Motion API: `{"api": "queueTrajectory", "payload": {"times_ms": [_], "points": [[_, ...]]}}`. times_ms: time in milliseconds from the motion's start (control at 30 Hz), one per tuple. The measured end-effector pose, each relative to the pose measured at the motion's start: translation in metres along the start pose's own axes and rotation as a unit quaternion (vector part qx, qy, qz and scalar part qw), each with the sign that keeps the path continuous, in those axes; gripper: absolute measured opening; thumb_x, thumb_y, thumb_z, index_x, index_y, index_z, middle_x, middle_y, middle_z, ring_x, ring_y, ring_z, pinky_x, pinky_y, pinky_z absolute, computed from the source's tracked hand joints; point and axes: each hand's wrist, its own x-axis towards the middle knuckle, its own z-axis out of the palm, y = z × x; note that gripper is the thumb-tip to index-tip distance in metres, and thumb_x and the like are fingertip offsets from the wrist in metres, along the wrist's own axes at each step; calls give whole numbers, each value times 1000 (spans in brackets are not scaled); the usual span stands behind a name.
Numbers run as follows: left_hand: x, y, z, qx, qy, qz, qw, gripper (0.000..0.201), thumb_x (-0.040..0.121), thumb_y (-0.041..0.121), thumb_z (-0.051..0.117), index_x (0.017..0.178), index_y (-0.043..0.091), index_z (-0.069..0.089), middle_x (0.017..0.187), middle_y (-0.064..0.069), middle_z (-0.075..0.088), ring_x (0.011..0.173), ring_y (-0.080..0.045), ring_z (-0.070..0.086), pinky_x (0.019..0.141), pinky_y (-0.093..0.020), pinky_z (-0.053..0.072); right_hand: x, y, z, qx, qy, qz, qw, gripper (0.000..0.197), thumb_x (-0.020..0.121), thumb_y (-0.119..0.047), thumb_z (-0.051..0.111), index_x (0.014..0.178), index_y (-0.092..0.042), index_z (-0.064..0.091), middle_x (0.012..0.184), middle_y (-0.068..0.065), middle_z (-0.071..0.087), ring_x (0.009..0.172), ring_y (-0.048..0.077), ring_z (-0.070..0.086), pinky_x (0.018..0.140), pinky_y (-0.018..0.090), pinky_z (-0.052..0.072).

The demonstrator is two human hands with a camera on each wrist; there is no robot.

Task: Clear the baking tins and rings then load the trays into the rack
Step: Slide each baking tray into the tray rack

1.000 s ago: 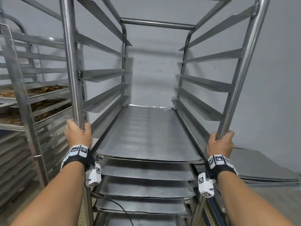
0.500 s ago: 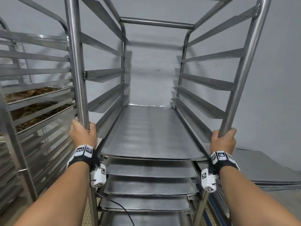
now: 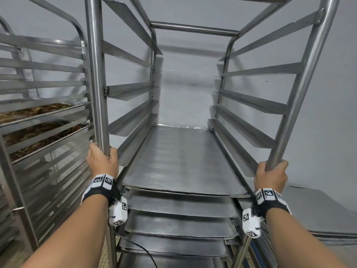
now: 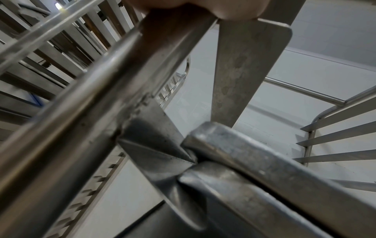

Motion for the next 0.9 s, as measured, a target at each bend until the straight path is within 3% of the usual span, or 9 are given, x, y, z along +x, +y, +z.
{"api": "queueTrajectory", "payload": {"times_ms": [167, 633, 767, 900], "points": [[6, -4, 11, 1, 9, 11, 1000, 28, 89, 24, 56, 104, 5, 43, 99, -25, 56, 90, -43, 56, 75, -53, 52, 3, 2, 8, 1, 4, 0, 1000, 21, 93, -13, 52, 107, -1, 43, 77, 15, 51, 66, 32, 47, 61, 33, 37], [4, -2, 10, 16, -4, 1, 1000, 33, 89, 28, 55, 110, 6, 43, 101, -25, 58, 93, -45, 57, 79, -55, 52, 2, -1, 6, -3, -17, -1, 1000, 21, 94, -19, 51, 107, -7, 41, 77, 16, 55, 67, 39, 57, 60, 39, 47], [-2, 8, 6, 27, -3, -11, 1000, 31, 93, 25, 55, 110, 1, 45, 101, -26, 59, 98, -46, 55, 89, -57, 47, -3, -7, 1, 1, -28, 18, 999, 23, 97, -23, 50, 108, -7, 41, 79, 15, 55, 73, 41, 60, 62, 37, 45], [-15, 32, -1, 52, 5, -58, 997, 41, 94, 28, 59, 120, -1, 46, 124, -25, 54, 119, -43, 46, 102, -54, 35, -6, -17, -9, -8, -74, 53, 996, 26, 94, -19, 55, 111, -3, 44, 97, 23, 62, 91, 45, 61, 74, 44, 48]]}}
